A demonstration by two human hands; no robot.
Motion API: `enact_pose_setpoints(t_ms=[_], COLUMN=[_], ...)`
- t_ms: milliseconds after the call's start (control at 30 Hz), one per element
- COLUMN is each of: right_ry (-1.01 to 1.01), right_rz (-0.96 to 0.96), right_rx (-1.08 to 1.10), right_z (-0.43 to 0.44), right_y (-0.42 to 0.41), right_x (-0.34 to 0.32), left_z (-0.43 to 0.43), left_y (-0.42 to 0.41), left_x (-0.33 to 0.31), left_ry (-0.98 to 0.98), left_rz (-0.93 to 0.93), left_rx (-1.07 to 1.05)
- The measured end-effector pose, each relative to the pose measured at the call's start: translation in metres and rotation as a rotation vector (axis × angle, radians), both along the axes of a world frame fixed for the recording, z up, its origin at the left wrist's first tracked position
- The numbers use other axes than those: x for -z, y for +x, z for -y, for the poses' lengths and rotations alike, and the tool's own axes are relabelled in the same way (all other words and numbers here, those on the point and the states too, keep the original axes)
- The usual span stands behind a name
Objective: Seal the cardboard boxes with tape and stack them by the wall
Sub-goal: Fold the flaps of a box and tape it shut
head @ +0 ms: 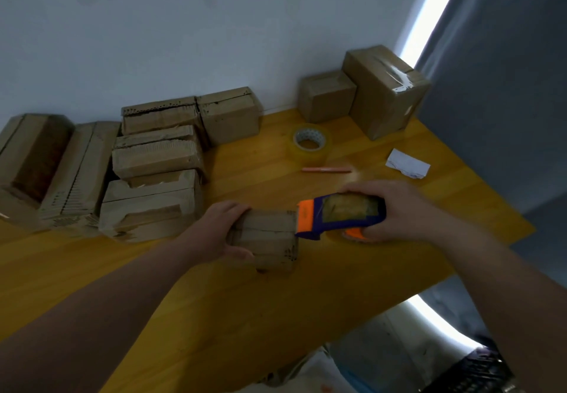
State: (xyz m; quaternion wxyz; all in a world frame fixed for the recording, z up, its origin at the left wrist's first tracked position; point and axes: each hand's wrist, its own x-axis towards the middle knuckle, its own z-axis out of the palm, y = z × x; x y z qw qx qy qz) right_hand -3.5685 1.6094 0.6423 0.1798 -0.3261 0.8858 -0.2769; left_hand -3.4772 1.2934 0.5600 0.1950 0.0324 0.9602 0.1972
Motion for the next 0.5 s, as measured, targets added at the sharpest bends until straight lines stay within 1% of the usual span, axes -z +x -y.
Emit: enact_pose_setpoints(t_ms=[167, 267, 500], right_ry=[-0.129, -0.221, -0.515], right_rz=[0.072, 0.117, 0.264], right_rx=[0.040, 0.073, 0.093], right_z=[0.011, 0.020, 0.044], right_y=[0.001, 0.001, 0.003], right_x=[-0.021, -0.031, -0.036], left_z=[-0.002, -0.004, -0.009], left_y=[-0.008, -0.009, -0.006], left_x=[-0.003, -0.003, -0.005], left_ry=[-0.143, -0.128, -0.060], left_rz=[-0.093, -0.081, -0.075], left_rx=[0.021, 0.022, -0.034])
